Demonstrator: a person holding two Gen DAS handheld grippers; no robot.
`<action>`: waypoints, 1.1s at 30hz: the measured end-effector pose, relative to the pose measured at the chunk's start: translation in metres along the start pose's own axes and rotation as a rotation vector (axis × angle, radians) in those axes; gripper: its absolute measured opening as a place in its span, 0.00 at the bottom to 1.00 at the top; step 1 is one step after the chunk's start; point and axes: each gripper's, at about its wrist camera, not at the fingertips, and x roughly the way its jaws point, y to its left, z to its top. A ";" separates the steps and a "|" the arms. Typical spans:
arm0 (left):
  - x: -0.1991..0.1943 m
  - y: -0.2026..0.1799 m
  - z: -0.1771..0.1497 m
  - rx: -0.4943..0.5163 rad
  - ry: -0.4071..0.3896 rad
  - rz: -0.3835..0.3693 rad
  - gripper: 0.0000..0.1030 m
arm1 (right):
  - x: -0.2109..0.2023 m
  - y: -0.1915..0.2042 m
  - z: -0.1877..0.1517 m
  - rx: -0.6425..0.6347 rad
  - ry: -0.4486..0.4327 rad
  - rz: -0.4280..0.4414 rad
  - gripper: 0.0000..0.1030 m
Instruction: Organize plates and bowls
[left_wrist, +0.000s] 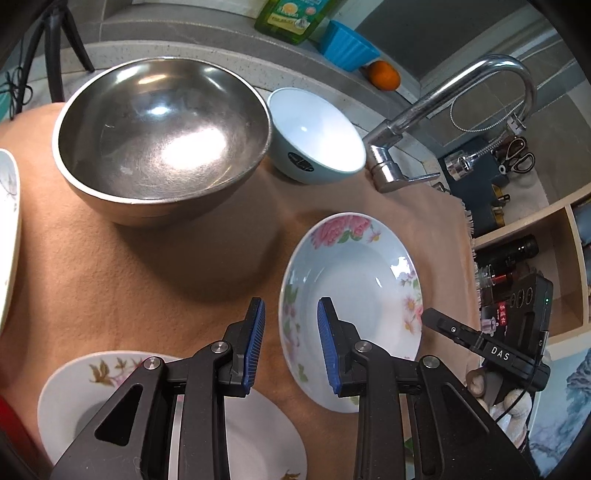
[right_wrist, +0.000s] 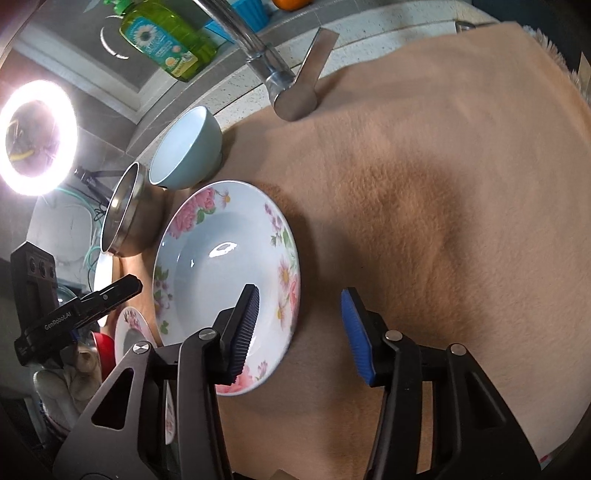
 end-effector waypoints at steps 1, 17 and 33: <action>0.001 0.001 0.001 0.000 0.005 -0.001 0.27 | 0.002 0.001 0.001 0.002 0.002 0.000 0.47; 0.020 0.002 0.000 0.021 0.054 -0.005 0.23 | 0.020 0.009 0.007 -0.017 0.044 -0.014 0.25; 0.028 -0.011 -0.004 0.085 0.062 0.032 0.17 | 0.024 0.019 0.008 -0.083 0.073 -0.043 0.15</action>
